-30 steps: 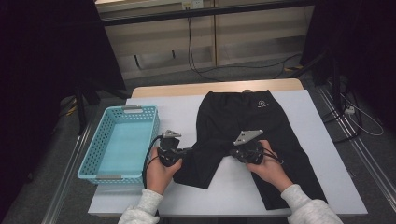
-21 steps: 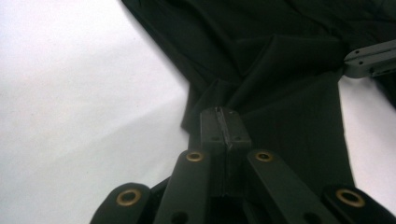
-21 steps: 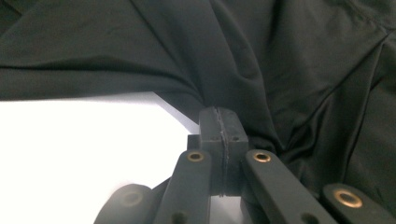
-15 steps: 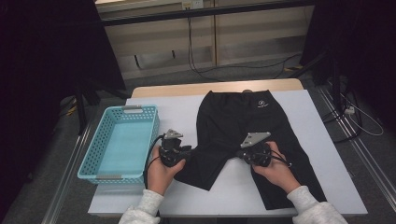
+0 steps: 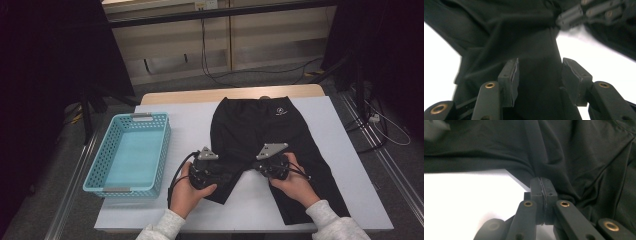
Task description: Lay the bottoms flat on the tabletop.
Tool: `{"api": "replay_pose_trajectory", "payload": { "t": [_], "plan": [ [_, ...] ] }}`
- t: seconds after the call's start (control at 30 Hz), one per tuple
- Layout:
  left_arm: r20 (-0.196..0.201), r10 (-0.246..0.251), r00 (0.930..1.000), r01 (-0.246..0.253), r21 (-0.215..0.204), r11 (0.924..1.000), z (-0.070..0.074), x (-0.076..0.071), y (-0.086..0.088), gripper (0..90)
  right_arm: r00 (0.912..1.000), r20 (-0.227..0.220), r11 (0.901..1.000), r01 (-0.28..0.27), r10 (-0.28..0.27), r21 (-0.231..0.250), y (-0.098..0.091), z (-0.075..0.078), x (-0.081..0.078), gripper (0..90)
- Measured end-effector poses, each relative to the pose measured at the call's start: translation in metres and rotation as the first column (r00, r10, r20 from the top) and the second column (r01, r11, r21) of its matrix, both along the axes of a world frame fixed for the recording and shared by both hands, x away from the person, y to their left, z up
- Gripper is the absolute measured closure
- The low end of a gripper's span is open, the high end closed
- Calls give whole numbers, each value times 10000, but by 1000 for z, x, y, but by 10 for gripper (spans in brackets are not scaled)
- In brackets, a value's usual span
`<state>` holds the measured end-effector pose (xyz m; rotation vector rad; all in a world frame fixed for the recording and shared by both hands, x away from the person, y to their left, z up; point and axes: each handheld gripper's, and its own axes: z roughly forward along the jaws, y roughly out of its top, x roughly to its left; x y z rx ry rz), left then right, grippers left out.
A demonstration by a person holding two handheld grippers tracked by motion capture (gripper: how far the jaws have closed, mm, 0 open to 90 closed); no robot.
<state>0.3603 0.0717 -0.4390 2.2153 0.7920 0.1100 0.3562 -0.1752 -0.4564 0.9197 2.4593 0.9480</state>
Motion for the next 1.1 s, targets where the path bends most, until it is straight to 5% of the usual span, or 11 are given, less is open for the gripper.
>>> {"api": "replay_pose_trajectory", "payload": {
  "t": [0.3,0.37,0.53,0.7,0.9,1.1],
  "plan": [
    [-134,-258,9996,265,478,9985,-11,-5,-11,488,10000,53,10000,55,-55,34,0,-1,1,896],
    [71,-275,9996,269,753,9968,-10,-7,-13,557,10000,69,10000,64,-64,20,0,-1,1,895],
    [-235,-424,9988,440,714,9965,-10,-7,-14,749,9999,134,10000,51,-50,-51,1,0,1,892],
    [-644,-347,9973,388,626,9973,-8,-7,-15,883,9997,244,10000,65,-64,-70,2,-1,1,853],
    [-1416,-639,9879,653,53,9979,1,-7,-8,897,9959,692,9983,575,-578,60,-2,9,-1,690],
    [-1542,-753,9852,694,-435,9966,11,-7,-1,897,9900,775,9926,1151,-1178,386,-10,16,2,618]
  ]
}}
